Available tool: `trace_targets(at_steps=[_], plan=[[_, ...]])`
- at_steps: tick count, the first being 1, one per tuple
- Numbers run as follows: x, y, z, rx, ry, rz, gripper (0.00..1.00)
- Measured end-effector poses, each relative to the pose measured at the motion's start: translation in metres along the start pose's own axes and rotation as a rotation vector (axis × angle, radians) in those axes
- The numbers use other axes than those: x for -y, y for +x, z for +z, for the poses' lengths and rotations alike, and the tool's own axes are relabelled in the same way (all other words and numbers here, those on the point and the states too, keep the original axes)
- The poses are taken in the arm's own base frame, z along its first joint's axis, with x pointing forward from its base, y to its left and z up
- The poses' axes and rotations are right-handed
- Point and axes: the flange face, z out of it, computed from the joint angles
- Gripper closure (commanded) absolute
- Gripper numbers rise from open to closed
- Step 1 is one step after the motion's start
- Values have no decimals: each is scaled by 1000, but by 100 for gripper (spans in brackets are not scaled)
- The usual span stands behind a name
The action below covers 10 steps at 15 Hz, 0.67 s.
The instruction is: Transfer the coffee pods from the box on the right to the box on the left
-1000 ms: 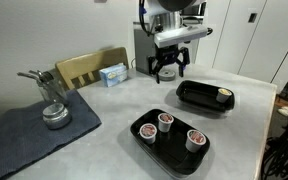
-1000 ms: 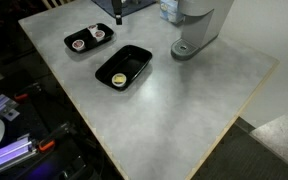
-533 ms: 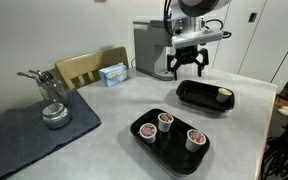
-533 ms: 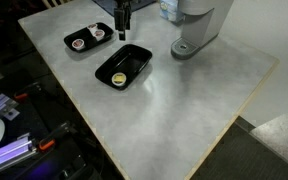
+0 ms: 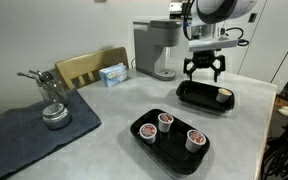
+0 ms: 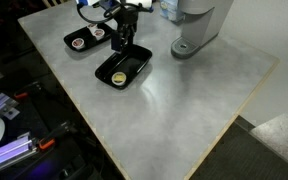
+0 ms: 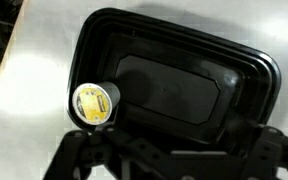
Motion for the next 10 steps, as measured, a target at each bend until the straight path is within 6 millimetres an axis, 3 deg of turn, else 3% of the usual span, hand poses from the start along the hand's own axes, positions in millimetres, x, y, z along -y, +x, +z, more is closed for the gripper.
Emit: trace_targets(at_steps=[10], plan=[[-37,1,31,37,20,91,0]])
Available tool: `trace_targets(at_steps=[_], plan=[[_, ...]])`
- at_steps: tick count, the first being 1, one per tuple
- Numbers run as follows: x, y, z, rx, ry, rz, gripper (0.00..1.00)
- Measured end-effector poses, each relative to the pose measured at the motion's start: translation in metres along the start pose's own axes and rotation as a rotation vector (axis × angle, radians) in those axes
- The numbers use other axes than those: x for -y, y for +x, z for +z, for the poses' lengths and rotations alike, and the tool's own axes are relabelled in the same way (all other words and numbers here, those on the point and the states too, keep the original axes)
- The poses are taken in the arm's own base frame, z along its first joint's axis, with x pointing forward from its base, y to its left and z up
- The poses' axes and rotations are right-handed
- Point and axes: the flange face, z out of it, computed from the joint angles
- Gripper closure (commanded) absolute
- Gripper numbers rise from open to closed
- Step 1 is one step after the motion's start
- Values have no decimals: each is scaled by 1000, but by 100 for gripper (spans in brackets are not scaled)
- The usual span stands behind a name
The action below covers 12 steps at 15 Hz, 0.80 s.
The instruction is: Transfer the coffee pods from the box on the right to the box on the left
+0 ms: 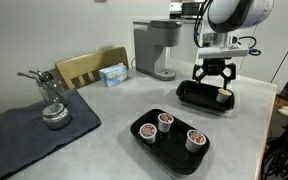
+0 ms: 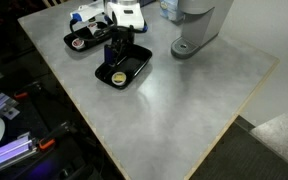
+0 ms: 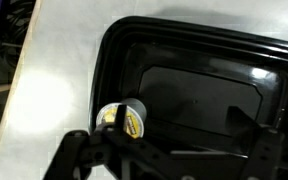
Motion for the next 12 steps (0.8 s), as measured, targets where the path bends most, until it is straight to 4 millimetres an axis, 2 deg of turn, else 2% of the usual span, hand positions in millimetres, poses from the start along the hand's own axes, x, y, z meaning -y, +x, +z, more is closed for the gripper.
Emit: trace_targets(at_steps=[5,12], plan=[[-20,11,10,11,1,52,0],[-37,21,18,13,18,95,0]])
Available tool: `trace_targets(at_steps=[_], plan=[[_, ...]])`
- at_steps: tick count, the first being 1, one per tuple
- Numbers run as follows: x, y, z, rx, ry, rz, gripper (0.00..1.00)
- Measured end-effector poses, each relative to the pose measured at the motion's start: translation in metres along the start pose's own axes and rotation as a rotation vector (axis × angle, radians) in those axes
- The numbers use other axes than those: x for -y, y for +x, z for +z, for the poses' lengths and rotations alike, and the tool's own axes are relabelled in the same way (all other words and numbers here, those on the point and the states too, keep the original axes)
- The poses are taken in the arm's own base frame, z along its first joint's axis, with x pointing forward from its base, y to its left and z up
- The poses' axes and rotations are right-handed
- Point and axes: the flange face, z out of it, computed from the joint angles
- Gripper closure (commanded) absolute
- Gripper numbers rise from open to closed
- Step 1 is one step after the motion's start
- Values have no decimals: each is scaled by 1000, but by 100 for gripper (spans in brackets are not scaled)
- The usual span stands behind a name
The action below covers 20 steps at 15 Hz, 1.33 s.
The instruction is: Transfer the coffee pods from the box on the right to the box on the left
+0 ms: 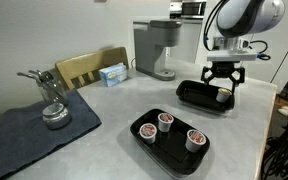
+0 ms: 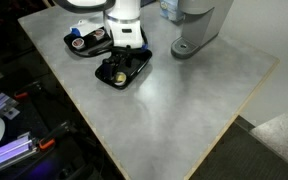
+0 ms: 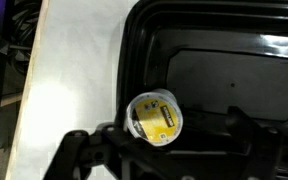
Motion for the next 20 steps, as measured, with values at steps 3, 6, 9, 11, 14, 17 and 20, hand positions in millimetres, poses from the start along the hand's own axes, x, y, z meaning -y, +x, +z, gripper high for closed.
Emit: trace_targets(at_steps=[3,6,9,11,14,17,20], plan=[[-8,4,4,10,20,20,0],[-15,8,8,25,42,31,0],[-19,10,10,35,62,29,0],[-19,10,10,40,71,24,16],[-17,8,10,44,76,11,40],[-16,6,10,45,76,1,62],[-16,6,10,45,77,-4,72]])
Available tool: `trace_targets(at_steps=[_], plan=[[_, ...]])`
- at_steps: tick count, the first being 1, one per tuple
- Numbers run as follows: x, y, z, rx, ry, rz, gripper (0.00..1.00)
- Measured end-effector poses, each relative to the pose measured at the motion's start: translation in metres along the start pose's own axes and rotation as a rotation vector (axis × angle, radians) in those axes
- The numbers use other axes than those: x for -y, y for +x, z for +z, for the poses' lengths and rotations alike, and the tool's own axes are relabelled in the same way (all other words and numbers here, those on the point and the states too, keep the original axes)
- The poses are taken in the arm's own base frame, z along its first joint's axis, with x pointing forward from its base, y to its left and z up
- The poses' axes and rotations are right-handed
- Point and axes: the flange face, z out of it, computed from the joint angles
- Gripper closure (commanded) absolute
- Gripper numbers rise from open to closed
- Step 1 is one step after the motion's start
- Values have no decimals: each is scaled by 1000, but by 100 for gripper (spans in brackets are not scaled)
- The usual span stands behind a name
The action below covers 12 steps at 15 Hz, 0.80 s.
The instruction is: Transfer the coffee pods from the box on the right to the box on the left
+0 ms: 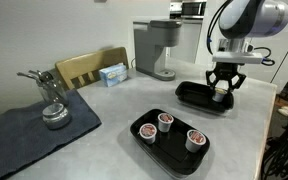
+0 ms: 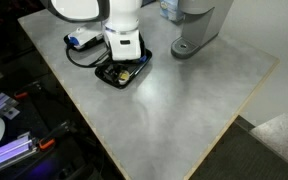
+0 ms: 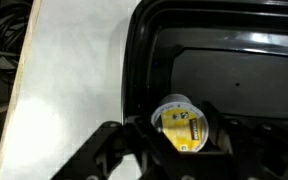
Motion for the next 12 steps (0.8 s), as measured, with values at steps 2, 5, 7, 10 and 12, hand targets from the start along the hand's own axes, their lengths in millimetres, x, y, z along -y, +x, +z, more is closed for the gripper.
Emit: trace_targets(at_steps=[2,5,7,10,12], plan=[[0,0,0,0,1,-2,73],[3,-3,-3,-2,6,-10,76],[8,-7,-5,-6,10,-26,76],[20,-19,-17,-33,18,-83,76],[30,-29,-30,-62,24,-129,76]])
